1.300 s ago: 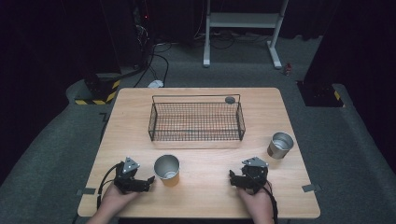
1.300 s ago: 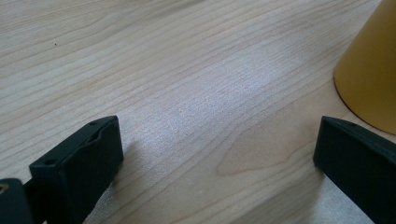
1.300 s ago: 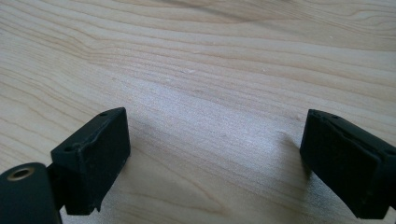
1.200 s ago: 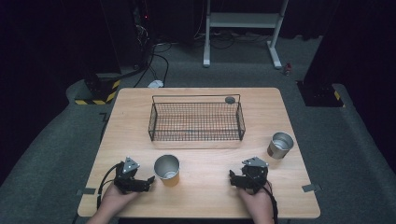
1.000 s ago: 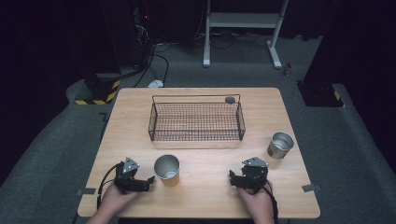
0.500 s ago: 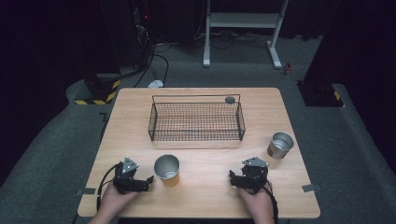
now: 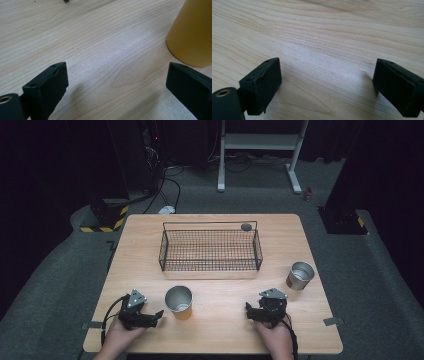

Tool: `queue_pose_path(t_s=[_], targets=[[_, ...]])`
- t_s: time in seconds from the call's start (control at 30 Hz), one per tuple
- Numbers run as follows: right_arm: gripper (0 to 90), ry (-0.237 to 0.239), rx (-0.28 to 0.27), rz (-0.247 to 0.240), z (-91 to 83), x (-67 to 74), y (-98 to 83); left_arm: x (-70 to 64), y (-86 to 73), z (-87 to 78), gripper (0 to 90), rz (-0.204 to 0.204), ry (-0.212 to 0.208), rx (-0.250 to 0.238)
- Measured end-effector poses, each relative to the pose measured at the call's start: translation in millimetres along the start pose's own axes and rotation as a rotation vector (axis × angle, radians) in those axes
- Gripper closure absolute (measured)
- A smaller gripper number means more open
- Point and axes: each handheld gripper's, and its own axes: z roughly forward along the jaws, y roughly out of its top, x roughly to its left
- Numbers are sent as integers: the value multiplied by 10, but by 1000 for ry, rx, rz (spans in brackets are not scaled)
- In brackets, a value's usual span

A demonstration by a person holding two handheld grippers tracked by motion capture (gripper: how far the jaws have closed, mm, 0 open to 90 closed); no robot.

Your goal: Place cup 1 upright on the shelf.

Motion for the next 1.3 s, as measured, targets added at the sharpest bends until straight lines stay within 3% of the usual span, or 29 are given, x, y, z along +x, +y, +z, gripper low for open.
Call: queue_pose_path(t_s=[0.47,0.77,1.3], targets=[[83,0,1,4,-1,2,0,-27,97,-270,39,2,-2,-117],[83,0,0,0,0,0,0,-33,118,-386,14,-19,-68,-185],[83,1,0,1,0,0,0,-193,155,-410,5,24,-154,-226]])
